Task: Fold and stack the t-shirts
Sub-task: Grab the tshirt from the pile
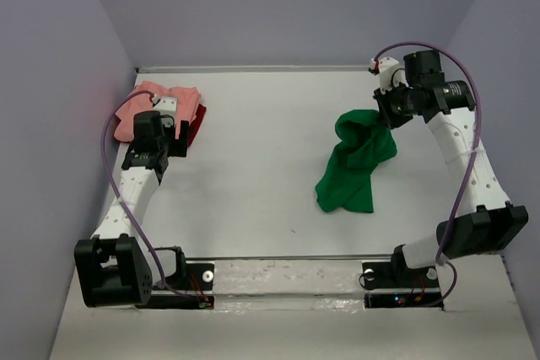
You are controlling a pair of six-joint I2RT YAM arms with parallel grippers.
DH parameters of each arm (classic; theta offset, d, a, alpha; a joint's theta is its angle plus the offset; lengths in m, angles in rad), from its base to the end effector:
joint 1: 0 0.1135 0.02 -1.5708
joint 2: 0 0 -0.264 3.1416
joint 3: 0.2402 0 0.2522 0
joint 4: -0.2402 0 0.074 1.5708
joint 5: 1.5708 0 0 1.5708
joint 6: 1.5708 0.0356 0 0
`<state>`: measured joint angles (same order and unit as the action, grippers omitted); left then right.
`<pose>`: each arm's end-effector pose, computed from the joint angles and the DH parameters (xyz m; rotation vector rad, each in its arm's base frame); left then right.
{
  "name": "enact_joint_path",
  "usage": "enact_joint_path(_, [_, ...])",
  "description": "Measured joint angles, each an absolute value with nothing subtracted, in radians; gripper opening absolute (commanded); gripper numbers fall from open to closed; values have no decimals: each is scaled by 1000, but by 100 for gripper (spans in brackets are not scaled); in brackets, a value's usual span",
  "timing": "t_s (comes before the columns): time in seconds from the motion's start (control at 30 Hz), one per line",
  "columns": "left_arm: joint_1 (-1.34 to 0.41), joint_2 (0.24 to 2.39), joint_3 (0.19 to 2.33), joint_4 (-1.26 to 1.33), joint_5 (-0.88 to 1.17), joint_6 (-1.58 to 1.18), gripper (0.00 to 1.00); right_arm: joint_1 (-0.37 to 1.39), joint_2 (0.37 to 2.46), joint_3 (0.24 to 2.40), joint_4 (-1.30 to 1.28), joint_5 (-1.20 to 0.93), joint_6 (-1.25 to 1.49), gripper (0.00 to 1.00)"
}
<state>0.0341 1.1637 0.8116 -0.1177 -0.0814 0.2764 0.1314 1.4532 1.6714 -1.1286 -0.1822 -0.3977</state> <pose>0.2635 0.0119 0.2782 0.1969 2.0407 0.2770 0.2788 0.0433 0.4012 -0.7182 2.3564 0.1109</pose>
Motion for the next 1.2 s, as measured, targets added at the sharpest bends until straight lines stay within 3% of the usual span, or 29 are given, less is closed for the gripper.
enact_joint_path(0.47, [35,1156,812,-124,-61,276,99,131,1439,1671,-1090,-162,-388,0])
enact_joint_path(0.67, [35,1156,812,-125,-53,276,99,131,1455,1692,-1108,-311,-371,0])
enact_joint_path(0.9, [35,1156,812,-126,-53,276,95,163,1610,1921,-1238,-573,-381,0])
enact_joint_path(1.03, [35,1156,812,-126,-54,277,88,210,1674,2098,-1284,-655,-389,0])
enact_joint_path(1.2, [35,1156,812,-128,-58,279,82,224,1644,2148,-1307,-665,-402,0])
